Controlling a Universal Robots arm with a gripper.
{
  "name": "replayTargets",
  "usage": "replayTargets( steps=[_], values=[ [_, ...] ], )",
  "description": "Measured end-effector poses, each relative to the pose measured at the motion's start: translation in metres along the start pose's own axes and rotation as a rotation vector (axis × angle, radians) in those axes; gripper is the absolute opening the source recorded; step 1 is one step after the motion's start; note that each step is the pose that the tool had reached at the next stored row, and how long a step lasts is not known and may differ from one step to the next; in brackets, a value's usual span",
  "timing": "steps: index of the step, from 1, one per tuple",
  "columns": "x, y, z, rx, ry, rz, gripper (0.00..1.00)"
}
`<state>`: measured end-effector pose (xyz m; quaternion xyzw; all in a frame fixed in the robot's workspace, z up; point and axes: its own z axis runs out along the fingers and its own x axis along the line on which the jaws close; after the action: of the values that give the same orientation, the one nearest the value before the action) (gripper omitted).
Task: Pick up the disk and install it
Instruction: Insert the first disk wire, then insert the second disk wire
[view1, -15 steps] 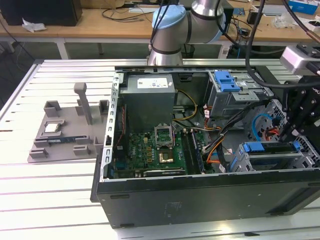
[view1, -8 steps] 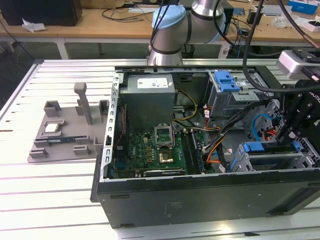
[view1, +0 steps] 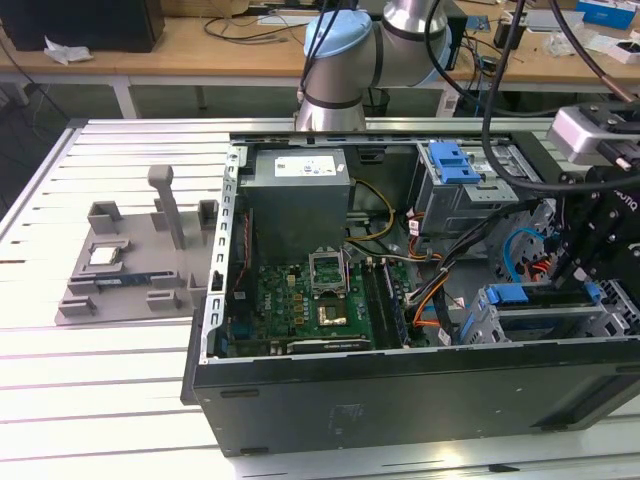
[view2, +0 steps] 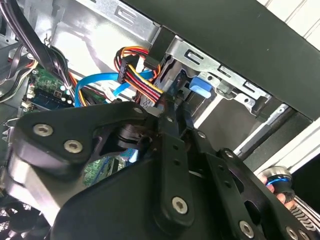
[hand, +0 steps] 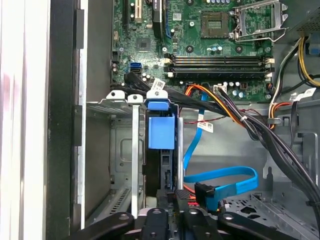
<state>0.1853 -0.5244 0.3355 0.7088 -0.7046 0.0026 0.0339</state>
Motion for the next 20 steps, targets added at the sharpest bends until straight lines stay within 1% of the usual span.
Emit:
replayTargets(
  steps=[1, 2, 3, 5, 6, 7, 8, 11, 12, 13, 20],
  values=[
    [0.0, 0.0, -0.0001, 0.0001, 0.0004, 0.0, 0.25],
    [0.0001, 0.0, -0.0013, 0.0001, 0.001, 0.0, 0.25],
    [0.0002, 0.0003, -0.0061, 0.0001, 0.0009, 0.0, 0.25],
    [-0.0003, 0.0006, -0.0127, 0.0001, 0.0009, 0.0, 0.25],
    [-0.0007, 0.0009, -0.0202, 0.0001, 0.0009, 0.0, 0.23],
    [-0.0009, 0.001, -0.0242, 0.0001, 0.0009, 0.0, 0.16],
    [-0.001, 0.0014, -0.0304, 0.0001, 0.0008, 0.0, 0.11],
    [-0.0009, 0.0021, -0.0483, 0.0001, 0.0009, 0.0, 0.11],
    [-0.0008, 0.0022, -0.0504, 0.0001, 0.0009, 0.0, 0.11],
    [-0.0007, 0.0022, -0.0507, 0.0001, 0.0007, 0.0, 0.11],
    [-0.0007, 0.0022, -0.051, 0.0001, 0.0009, 0.0, 0.11]
  ],
)
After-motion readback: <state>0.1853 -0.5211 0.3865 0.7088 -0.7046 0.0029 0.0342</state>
